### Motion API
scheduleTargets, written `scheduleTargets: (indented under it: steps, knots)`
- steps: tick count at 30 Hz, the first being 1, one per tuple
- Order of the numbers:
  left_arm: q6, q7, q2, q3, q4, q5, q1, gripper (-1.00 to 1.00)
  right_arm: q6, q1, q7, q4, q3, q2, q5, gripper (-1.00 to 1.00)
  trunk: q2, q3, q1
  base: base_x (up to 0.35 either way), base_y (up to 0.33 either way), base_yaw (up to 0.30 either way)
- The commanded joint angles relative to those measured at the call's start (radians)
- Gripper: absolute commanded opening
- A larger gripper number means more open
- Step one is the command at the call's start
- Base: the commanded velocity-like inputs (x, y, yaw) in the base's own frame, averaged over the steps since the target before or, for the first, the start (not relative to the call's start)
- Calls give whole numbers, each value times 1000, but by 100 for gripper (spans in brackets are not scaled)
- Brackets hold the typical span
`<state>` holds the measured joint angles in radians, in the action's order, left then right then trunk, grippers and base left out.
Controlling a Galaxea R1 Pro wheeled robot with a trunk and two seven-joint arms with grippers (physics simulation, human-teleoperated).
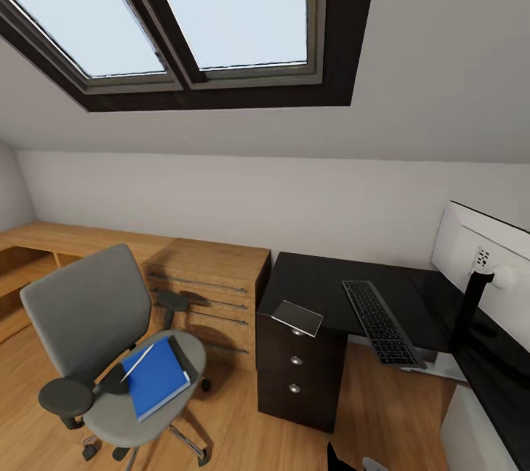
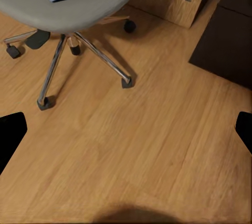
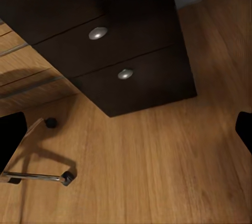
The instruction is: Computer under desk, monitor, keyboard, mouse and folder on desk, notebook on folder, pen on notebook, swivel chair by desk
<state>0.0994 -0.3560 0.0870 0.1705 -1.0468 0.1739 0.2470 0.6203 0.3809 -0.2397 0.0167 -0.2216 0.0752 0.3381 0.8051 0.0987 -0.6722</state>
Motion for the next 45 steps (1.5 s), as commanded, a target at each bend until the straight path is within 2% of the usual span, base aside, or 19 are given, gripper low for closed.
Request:
scheduleTargets:
  steps: [1,7,18,31,39,41,42,43,45]
  knots:
    - [4,-4,0,3,3,10,0,100,2,1,-10,2,-4,0,10,100,-6,-2,4,0,0,-229]
    - [-6,-2,4,3,41,10,0,100,2,1,-10,2,-4,0,9,100,-48,-21,27,0,0,-246]
    - [-12,1,21,3,161,11,0,100,1,1,-10,2,-4,1,9,100,-125,-55,69,0,0,-215]
    - [-4,-2,22,0,171,18,0,100,1,1,-13,-1,-1,-9,9,100,-216,-96,119,0,0,-16]
    - [-5,-5,24,-2,97,19,0,100,5,1,-50,-33,13,-13,-10,100,-272,-121,149,0,0,0]
    - [-14,-5,30,-2,37,19,0,100,2,1,-55,-97,20,-14,-16,100,-286,-127,157,0,0,0]
    - [-30,-6,36,-2,0,19,-1,100,-3,1,-55,-149,21,-14,-18,100,-293,-130,161,0,0,0]
    - [-96,-7,55,-1,-57,17,-12,100,-25,1,-45,-243,22,-13,-19,100,-300,-133,165,0,0,0]
    - [-161,-9,71,-1,-89,15,-30,100,-58,1,-26,-309,23,-13,-20,100,-314,-140,172,0,0,0]
